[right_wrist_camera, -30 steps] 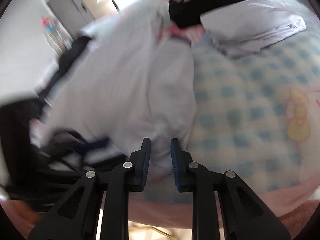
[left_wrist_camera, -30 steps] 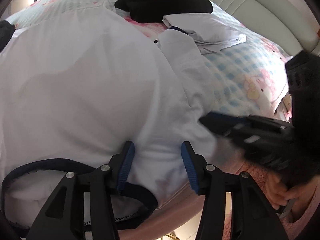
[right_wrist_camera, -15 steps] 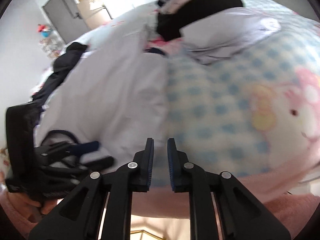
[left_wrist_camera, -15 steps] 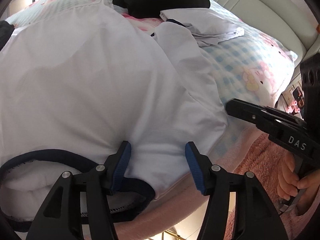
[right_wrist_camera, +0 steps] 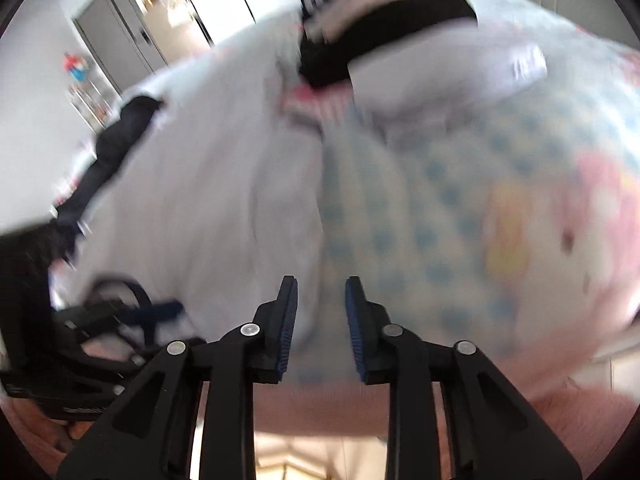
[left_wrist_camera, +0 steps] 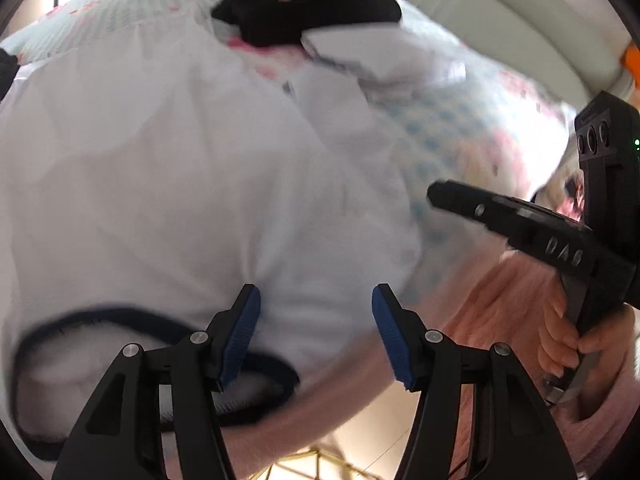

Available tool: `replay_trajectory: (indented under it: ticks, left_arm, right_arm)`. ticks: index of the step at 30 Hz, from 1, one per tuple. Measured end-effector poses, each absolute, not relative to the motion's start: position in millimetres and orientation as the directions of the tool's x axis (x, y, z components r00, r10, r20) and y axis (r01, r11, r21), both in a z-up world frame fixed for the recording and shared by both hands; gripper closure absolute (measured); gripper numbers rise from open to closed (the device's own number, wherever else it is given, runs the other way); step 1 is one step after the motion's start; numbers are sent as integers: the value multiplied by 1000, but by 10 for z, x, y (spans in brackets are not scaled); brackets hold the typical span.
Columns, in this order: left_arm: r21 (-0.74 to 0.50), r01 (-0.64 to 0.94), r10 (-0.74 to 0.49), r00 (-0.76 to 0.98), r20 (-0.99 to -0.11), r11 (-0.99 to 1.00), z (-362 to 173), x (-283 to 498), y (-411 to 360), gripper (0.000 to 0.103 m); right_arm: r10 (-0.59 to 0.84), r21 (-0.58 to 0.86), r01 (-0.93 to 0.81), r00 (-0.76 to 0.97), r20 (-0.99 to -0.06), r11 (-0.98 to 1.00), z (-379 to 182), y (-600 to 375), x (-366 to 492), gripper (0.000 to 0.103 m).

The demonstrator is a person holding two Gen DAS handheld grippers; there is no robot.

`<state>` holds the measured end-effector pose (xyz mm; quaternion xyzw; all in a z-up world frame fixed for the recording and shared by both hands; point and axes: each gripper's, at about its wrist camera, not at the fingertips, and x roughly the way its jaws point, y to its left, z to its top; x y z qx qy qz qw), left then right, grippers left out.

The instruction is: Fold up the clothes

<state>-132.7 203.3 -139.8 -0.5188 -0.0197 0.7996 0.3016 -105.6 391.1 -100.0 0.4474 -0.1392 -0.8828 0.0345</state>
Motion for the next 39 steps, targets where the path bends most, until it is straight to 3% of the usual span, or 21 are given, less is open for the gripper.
replay_trajectory:
  ticks: [1,3,11,13,14,15,21,25,31,35,39]
  left_arm:
    - [-338,-452,497,-298,-815,-826,-1355,-1401,2035,43]
    - [-321,-437,482,-330,-812,-840,-1277,-1542,2048,44]
    - [-264,-430,429,-351,-832,-863,-1268,-1884,2120,44]
    - [-244,-419,406,-357,-841,-875,-1326,-1974,2120,44]
    - [-242,-406,399,-363,-842,-881,-1341,-2034,2116,44]
    - [-244,-392,394,-367,-842,-887,-1351,-2095,2111,44]
    - [-286,-339,414,-406,-815,-896,-1278,-2307,2066,44]
    - [-228,-353,362,-383,-850,-907,-1397,-2412,2199,44]
    - [-178,-348,297,-326,-897,-920,-1671,-2368,2263,44]
    - [-189,-344,306,-328,-894,-920,-1649,-2266,2211,43]
    - [-202,-346,324,-345,-881,-916,-1548,-2235,2156,43]
  right_arm:
    - [-195,284,-55,-604,-773,-957,-952,3946,-1140,70]
    - [-249,320,-10,-606,-755,-947,-903,4000,-1404,53]
    - [-441,526,-64,-466,-767,-848,-1617,4132,-2342,50]
    - [-476,559,-51,-465,-746,-827,-1658,4085,-2334,58]
    - [-474,551,-28,-474,-742,-834,-1617,4050,-2306,85]
    - [-473,556,-28,-490,-732,-831,-1550,4054,-2274,96]
    - [-431,556,2,-633,-643,-831,-1091,4115,-1904,100]
    - [-285,422,15,-759,-585,-906,-789,4022,-1567,100]
    - [-168,372,-176,-666,-727,-911,-1095,4197,-1432,101]
    - [-38,234,-203,-673,-738,-951,-1034,4139,-1367,101]
    - [-28,181,-164,-663,-749,-970,-1007,4032,-1347,99]
